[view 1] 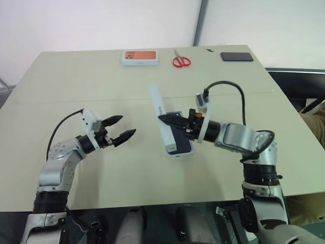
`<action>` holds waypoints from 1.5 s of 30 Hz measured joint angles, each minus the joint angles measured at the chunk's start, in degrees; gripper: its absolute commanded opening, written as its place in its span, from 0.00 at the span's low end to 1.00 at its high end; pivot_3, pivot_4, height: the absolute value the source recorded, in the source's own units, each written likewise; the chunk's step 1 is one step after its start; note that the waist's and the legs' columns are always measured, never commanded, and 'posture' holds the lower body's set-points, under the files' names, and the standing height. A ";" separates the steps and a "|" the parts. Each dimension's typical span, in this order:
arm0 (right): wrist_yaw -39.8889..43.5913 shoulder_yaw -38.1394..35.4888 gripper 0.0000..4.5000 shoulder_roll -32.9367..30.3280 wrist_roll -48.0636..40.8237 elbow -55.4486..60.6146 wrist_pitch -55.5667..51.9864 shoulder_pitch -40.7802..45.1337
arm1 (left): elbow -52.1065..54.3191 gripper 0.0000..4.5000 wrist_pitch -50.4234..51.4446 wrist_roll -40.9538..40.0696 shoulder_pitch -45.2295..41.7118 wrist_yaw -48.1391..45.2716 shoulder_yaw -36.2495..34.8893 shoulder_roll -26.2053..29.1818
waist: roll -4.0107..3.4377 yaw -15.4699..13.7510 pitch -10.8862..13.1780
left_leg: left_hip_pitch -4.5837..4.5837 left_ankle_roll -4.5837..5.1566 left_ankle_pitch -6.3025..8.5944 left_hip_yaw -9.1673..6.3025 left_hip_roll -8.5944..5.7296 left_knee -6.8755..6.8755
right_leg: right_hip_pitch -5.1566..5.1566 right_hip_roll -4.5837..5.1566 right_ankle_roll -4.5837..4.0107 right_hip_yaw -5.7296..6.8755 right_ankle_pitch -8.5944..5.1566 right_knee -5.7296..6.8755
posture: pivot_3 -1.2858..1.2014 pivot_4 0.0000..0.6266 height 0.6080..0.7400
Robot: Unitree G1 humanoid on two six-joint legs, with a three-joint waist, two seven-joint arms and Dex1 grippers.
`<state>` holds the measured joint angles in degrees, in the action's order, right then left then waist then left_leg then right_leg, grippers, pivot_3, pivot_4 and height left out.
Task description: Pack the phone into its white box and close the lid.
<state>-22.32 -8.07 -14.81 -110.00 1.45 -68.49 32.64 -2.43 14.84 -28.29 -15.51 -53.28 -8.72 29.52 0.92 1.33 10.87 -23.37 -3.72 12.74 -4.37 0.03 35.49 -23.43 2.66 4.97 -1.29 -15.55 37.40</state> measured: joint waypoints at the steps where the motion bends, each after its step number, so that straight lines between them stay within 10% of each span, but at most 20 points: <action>1: -0.02 1.04 0.01 0.00 -0.34 0.00 0.72 -0.76 | 0.09 1.00 0.07 -0.07 0.01 0.21 -0.01 -0.26 | 0.00 0.01 0.00 | 0.00 0.00 0.00 0.00 0.00 0.00 | 0.00 0.00 0.00 0.00 0.00 0.00 | 0.52 0.24 1.00; 9: -0.45 3.42 0.01 4.61 -1.05 -1.86 6.39 2.04 | 0.83 0.95 1.40 -1.16 0.24 1.00 0.02 -0.92 | 0.00 0.59 0.00 | 0.00 0.00 0.00 -0.01 0.00 0.00 | -0.01 -0.02 0.00 0.00 0.00 0.02 | 0.52 0.24 1.00; 18: -0.21 7.48 0.00 4.56 -0.74 -2.64 7.00 0.21 | 1.49 0.04 2.19 -2.04 0.34 1.75 0.18 -1.75 | 0.00 1.08 0.00 | -0.01 0.00 0.00 -0.02 0.00 0.00 | -0.01 0.00 0.00 0.00 0.00 0.01 | 0.52 0.24 1.00; 33: 6.70 7.78 0.00 4.31 8.56 -6.45 7.65 -2.32 | 0.57 0.04 1.18 1.90 0.41 3.15 7.00 -7.49 | 0.00 1.04 -0.01 | 0.00 0.00 0.00 -0.01 0.00 0.00 | 0.00 -0.01 0.00 0.00 0.00 0.01 | 0.52 0.24 1.00; 43: 12.07 5.91 0.99 -0.92 19.19 -5.81 8.19 -2.84 | -8.07 0.02 -0.70 4.90 -6.33 3.88 9.15 -12.29 | 0.00 0.55 0.00 | -0.06 0.03 0.02 -0.01 -0.05 0.17 | 0.01 0.00 0.01 0.03 0.00 0.02 | 0.52 0.24 1.00; 45: 17.13 5.79 0.99 -5.47 25.14 -4.11 9.32 -2.77 | -8.99 0.02 -0.91 5.21 -8.06 3.82 9.13 -12.87 | 0.00 0.44 0.00 | -0.07 0.10 0.06 0.01 -0.06 0.19 | 0.02 0.01 0.02 0.02 0.00 -0.01 | 0.52 0.24 1.00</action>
<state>-5.20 -2.29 -20.28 -84.86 -2.67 -59.17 29.87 -11.42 13.94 -23.08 -23.56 -49.46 0.41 16.65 0.92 1.77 10.87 -23.44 -3.62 12.80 -4.36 -0.03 35.68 -23.41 2.67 5.00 -1.26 -15.56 37.39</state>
